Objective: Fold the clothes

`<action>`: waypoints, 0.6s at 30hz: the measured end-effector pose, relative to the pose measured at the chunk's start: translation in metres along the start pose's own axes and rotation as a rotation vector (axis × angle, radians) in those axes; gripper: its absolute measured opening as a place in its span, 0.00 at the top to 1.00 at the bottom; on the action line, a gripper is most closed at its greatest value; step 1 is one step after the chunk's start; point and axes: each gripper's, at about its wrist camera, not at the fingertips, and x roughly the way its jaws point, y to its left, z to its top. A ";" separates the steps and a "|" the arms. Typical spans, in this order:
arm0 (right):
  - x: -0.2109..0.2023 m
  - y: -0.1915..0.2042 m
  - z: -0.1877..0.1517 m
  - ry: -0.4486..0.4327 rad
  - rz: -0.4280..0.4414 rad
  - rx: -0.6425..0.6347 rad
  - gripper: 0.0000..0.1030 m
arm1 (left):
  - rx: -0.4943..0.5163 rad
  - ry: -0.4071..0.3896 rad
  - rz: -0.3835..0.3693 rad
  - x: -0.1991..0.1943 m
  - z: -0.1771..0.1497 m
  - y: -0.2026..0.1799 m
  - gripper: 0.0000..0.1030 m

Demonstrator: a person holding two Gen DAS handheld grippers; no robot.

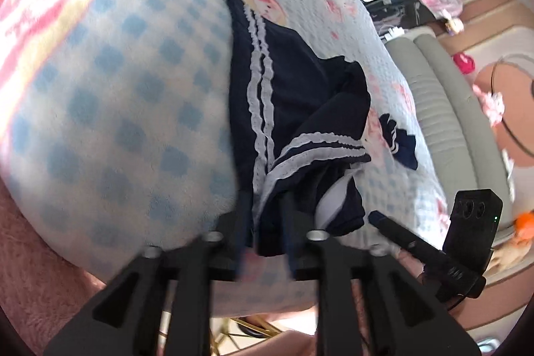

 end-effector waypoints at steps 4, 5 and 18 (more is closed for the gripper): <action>0.021 -0.008 0.016 0.049 0.007 0.022 0.42 | 0.003 0.022 0.004 0.008 0.002 0.001 0.60; 0.031 -0.009 0.018 0.079 0.025 0.027 0.42 | 0.005 0.041 0.006 0.015 0.002 0.001 0.60; 0.013 0.005 0.006 0.040 0.023 0.001 0.86 | 0.141 0.047 -0.025 0.007 -0.007 -0.036 0.85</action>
